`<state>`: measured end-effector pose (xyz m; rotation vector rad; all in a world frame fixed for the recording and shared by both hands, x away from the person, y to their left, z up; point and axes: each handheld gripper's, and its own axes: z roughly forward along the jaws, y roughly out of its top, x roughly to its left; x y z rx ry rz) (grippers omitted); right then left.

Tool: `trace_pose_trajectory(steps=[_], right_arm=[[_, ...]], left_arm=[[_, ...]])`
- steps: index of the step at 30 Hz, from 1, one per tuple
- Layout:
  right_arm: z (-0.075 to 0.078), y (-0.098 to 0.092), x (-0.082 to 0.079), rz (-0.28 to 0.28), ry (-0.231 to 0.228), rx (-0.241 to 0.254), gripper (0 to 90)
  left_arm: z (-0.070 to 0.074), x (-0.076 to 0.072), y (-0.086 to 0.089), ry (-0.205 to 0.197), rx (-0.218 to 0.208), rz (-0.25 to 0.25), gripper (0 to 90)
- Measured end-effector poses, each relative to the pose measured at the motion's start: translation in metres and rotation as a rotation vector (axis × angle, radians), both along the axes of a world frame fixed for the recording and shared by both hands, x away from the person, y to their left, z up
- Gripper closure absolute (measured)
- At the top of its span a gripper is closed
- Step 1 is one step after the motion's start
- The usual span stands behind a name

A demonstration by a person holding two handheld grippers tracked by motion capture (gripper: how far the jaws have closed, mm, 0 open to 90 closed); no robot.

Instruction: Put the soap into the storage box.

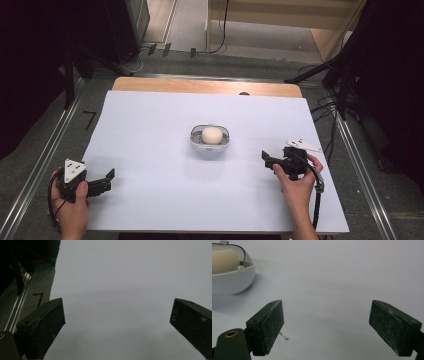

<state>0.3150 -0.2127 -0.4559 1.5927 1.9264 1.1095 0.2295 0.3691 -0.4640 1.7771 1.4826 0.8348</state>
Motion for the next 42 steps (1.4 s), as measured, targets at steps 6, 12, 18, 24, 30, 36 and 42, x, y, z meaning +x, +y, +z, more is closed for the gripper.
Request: trace_pose_trajectory(steps=[6, 12, 18, 24, 30, 36, 42], right_arm=[[-0.005, -0.016, -0.008, -0.019, -0.006, 0.019, 13.6], [-0.008, -0.028, -0.016, -0.035, -0.009, 0.027, 13.6], [-0.012, -0.041, -0.025, -0.056, -0.017, 0.021, 13.6], [-0.015, -0.054, -0.035, -0.070, -0.012, 0.034, 13.7], [-0.018, -0.066, -0.044, -0.084, -0.012, 0.022, 13.7], [-0.018, -0.080, -0.053, -0.103, -0.028, 0.020, 13.6], [-0.018, -0.093, -0.061, -0.124, -0.032, 0.018, 13.6]], left_arm=[[0.000, 0.000, 0.000, -0.002, -0.002, -0.001, 0.3], [0.000, 0.000, 0.000, -0.005, -0.004, -0.003, 0.3], [0.000, 0.000, 0.001, -0.002, -0.006, -0.002, 0.3], [0.000, -0.001, 0.001, -0.002, -0.008, 0.001, 0.3], [0.000, -0.001, 0.001, -0.004, -0.008, 0.001, 0.3], [0.000, -0.001, 0.001, -0.008, -0.006, -0.001, 0.3], [0.000, -0.002, 0.001, -0.014, -0.007, -0.005, 0.3]])
